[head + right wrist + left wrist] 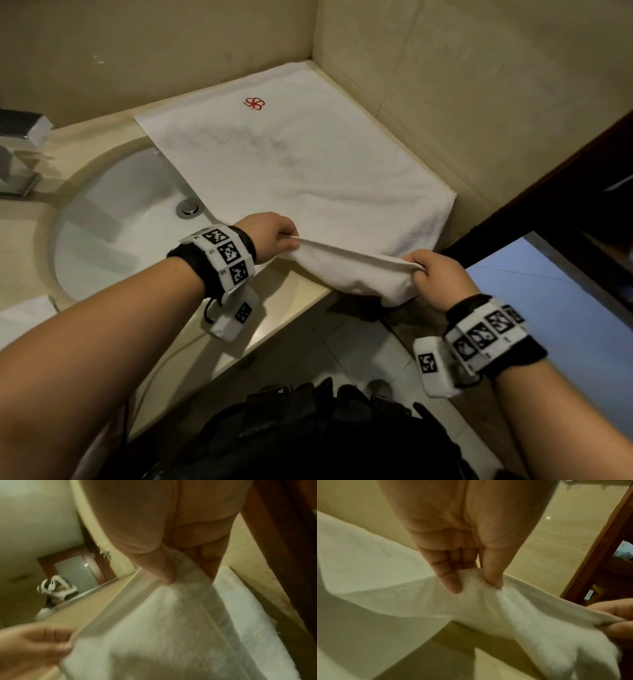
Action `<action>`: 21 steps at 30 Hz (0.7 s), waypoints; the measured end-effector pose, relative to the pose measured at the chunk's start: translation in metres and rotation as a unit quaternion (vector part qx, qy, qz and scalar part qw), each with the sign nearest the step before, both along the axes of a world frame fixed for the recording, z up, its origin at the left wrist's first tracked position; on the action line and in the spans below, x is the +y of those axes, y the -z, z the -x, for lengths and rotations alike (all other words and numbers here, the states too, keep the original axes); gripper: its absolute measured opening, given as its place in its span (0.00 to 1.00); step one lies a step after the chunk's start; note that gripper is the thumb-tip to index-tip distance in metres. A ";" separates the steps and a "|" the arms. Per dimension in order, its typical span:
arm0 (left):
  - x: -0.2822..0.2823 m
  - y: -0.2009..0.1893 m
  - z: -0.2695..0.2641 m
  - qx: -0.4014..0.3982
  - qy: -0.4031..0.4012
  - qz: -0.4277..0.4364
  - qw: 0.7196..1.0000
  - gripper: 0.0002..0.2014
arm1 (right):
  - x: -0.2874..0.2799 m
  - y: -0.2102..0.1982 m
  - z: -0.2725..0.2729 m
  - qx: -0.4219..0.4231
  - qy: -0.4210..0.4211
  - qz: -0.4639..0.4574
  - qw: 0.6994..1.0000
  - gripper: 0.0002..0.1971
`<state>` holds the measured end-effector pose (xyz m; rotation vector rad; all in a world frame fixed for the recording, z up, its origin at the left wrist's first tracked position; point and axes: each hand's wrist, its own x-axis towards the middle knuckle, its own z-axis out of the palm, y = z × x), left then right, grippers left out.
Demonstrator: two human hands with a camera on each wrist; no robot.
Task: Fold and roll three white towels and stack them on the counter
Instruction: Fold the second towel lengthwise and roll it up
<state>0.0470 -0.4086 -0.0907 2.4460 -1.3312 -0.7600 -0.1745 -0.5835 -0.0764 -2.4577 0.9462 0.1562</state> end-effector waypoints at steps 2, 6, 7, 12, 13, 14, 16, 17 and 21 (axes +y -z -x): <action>-0.002 0.000 -0.002 -0.009 0.014 -0.001 1.000 0.13 | -0.006 -0.014 0.013 -0.061 -0.024 -0.057 0.996 0.11; -0.003 0.006 -0.006 -0.037 0.052 -0.038 0.997 0.12 | -0.019 -0.035 0.030 -0.071 -0.027 -0.076 0.994 0.06; -0.002 0.009 -0.007 -0.043 0.057 -0.053 0.996 0.12 | -0.021 -0.035 0.032 -0.037 -0.025 -0.079 0.996 0.08; 0.001 0.015 -0.015 -0.047 0.047 -0.066 0.996 0.13 | -0.018 -0.021 0.039 -0.102 0.094 -0.242 0.960 0.08; 0.000 0.015 -0.018 -0.048 0.049 -0.067 0.995 0.12 | -0.018 -0.015 0.041 -0.107 0.104 -0.240 0.959 0.07; 0.000 0.014 -0.020 -0.051 0.053 -0.071 0.995 0.12 | -0.016 -0.008 0.042 -0.095 0.106 -0.230 0.963 0.06; -0.003 0.011 -0.025 -0.060 0.064 -0.073 0.993 0.12 | -0.015 0.006 0.044 -0.066 0.119 -0.222 0.966 0.06; -0.005 0.009 -0.027 -0.064 0.068 -0.070 0.993 0.12 | -0.016 0.013 0.045 -0.062 0.131 -0.231 0.962 0.06; -0.026 -0.003 -0.034 -0.077 0.078 -0.043 0.993 0.13 | -0.025 0.030 0.048 -0.105 0.186 -0.240 0.947 0.07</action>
